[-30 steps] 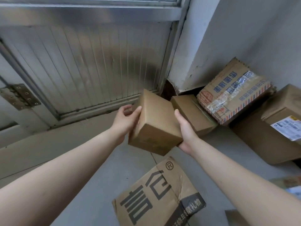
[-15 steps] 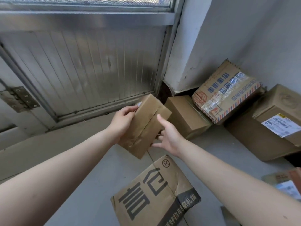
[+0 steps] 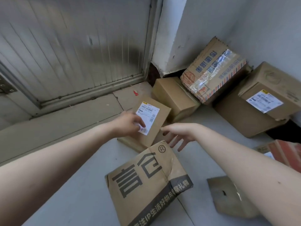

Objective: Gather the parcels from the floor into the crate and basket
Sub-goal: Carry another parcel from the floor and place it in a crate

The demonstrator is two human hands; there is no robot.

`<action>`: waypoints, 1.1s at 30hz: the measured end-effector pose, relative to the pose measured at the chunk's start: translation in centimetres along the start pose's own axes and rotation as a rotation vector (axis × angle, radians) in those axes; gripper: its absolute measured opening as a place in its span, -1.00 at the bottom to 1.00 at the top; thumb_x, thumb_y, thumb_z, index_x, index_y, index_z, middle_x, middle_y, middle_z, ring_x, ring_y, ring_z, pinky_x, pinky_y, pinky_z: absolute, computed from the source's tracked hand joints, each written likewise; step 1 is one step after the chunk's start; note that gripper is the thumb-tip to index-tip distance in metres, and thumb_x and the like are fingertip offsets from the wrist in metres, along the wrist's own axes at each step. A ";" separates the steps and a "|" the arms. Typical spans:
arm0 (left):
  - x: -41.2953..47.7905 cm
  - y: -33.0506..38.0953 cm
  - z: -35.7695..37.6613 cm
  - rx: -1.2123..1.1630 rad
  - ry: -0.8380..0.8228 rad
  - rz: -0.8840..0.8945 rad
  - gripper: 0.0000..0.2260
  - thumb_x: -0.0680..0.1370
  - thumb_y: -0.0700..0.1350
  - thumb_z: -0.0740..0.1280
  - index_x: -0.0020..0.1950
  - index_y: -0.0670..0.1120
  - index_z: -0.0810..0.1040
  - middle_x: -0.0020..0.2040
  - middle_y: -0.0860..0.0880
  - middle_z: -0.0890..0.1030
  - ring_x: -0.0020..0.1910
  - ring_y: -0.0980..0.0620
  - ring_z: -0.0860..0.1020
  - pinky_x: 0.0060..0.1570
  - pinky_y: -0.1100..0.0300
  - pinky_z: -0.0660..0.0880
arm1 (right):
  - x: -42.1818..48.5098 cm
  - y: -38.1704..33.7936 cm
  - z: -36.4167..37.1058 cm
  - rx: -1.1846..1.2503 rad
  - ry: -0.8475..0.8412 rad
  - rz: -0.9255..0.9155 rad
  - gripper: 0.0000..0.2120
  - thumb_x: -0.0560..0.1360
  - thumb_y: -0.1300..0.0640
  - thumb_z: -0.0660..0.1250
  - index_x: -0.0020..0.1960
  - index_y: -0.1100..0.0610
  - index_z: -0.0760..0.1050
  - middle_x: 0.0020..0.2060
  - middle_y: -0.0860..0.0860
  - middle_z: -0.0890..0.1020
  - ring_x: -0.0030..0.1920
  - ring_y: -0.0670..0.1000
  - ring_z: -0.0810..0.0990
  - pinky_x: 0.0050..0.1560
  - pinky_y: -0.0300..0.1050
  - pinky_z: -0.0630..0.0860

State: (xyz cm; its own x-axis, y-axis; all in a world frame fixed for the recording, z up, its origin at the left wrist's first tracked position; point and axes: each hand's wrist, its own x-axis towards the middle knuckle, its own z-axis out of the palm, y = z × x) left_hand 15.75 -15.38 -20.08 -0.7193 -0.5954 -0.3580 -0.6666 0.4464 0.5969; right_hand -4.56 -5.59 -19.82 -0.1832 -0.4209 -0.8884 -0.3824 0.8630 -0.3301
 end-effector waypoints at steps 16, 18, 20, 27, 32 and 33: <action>-6.9 1.1 2.4 -0.332 -0.860 -0.695 -0.16 0.35 0.56 0.05 0.47 0.07 0.32 0.44 -0.17 0.34 0.20 -0.43 0.51 -0.14 -0.24 0.61 | -2.9 6.4 2.8 -0.033 -0.473 0.337 -0.01 0.30 -0.63 0.06 0.51 -0.01 0.15 0.37 0.37 0.42 0.24 0.41 0.53 -0.22 0.17 0.66; -7.3 1.5 2.3 -0.426 -0.827 -0.637 -0.24 0.40 0.48 0.17 0.47 0.07 0.33 0.42 -0.13 0.35 0.23 -0.36 0.51 -0.11 -0.20 0.61 | -3.4 6.2 1.9 -0.046 -0.398 0.325 -0.03 0.33 -0.62 0.00 0.48 0.04 0.23 0.35 0.31 0.45 0.22 0.40 0.55 -0.25 0.16 0.66; -7.4 2.8 2.1 -0.488 -0.765 -0.563 -0.37 0.48 0.29 0.32 0.48 0.06 0.30 0.45 -0.09 0.30 0.32 -0.24 0.45 -0.07 -0.19 0.61 | -3.8 6.7 0.6 -0.029 -0.319 0.306 -0.04 0.34 -0.62 -0.02 0.44 0.07 0.32 0.32 0.25 0.48 0.18 0.38 0.55 -0.22 0.19 0.66; -6.7 8.6 1.3 -0.670 -0.705 -0.205 -0.51 0.55 -0.30 0.27 0.36 0.18 0.43 0.37 0.04 0.46 0.35 -0.01 0.44 0.19 -0.13 0.54 | -3.3 11.0 -4.9 0.309 -0.051 0.083 -0.36 0.49 -0.40 0.07 0.17 0.11 0.53 0.15 0.14 0.60 0.13 0.20 0.54 0.13 0.19 0.48; -5.6 9.0 3.5 -0.435 -0.384 -0.034 -0.53 0.55 -0.26 0.33 0.37 0.17 0.40 0.35 -0.07 0.33 0.04 0.01 0.61 0.11 -0.11 0.58 | -2.9 13.6 -6.5 0.656 0.202 -0.057 -0.61 0.54 -0.11 0.08 0.10 0.12 0.54 0.07 0.24 0.63 0.17 0.26 0.59 0.12 0.24 0.54; -5.5 8.5 3.9 -0.336 -0.312 -0.034 -0.46 0.52 -0.10 0.41 0.44 0.16 0.30 0.38 -0.07 0.28 0.06 0.01 0.60 0.14 -0.12 0.56 | -3.1 13.8 -6.4 0.682 0.239 -0.067 -0.67 0.55 -0.05 0.08 0.06 0.12 0.51 0.02 0.25 0.61 0.12 0.25 0.60 0.05 0.19 0.56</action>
State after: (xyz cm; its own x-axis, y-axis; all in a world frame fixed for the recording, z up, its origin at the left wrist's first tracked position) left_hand 13.24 -5.71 -15.87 -0.7568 -0.3537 -0.5497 -0.6275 0.1576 0.7625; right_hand -15.02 5.80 -19.60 -0.4019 -0.4614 -0.7909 0.2359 0.7824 -0.5764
